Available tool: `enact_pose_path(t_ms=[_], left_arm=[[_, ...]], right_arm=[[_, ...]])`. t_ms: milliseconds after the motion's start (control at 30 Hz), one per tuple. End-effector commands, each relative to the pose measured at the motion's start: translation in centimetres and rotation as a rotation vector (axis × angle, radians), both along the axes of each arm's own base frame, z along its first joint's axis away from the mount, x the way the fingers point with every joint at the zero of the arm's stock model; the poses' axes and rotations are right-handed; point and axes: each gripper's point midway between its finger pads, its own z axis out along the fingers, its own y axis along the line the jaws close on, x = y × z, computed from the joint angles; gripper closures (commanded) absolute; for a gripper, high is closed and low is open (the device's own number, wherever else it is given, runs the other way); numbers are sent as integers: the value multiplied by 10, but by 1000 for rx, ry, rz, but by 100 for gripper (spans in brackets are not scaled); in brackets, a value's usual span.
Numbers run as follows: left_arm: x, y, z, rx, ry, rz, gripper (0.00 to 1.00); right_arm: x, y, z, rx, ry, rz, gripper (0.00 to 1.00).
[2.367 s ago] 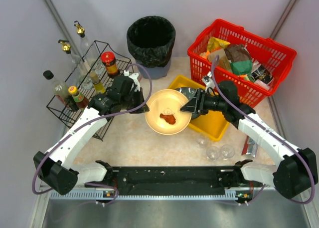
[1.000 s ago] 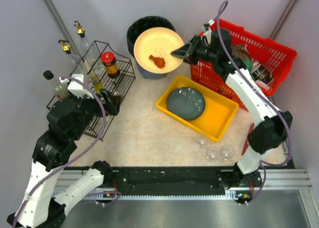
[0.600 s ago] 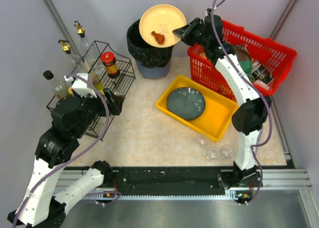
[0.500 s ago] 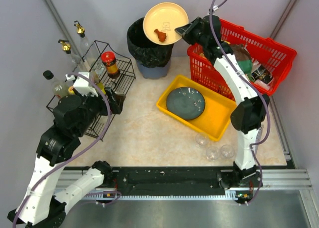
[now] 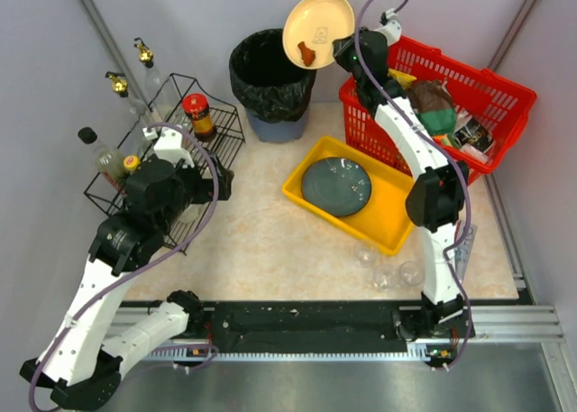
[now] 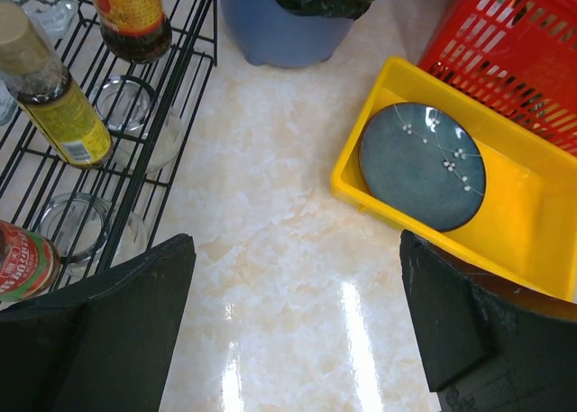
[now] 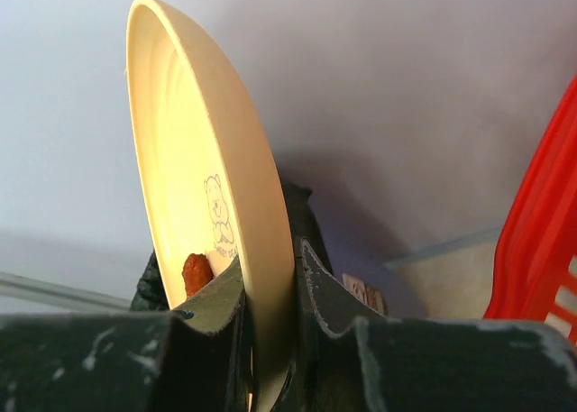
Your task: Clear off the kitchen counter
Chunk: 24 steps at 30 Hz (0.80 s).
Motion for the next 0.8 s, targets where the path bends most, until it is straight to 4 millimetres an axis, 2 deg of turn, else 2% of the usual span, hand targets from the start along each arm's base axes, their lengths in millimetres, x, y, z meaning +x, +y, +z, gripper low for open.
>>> enact_pose_path(t_ms=[0, 233, 400, 767], left_arm=[[10, 1, 5, -20, -34, 31, 2], [9, 3, -4, -11, -14, 47, 2], [6, 7, -8, -9, -13, 57, 2], [2, 11, -6, -7, -21, 65, 2]], right_arm=[[-11, 5, 88, -98, -315, -57, 100], [-22, 33, 101, -313, -455, -98, 100], [-34, 44, 109, -567, -538, -218, 100], [-57, 37, 132, -813, -609, -409, 100]])
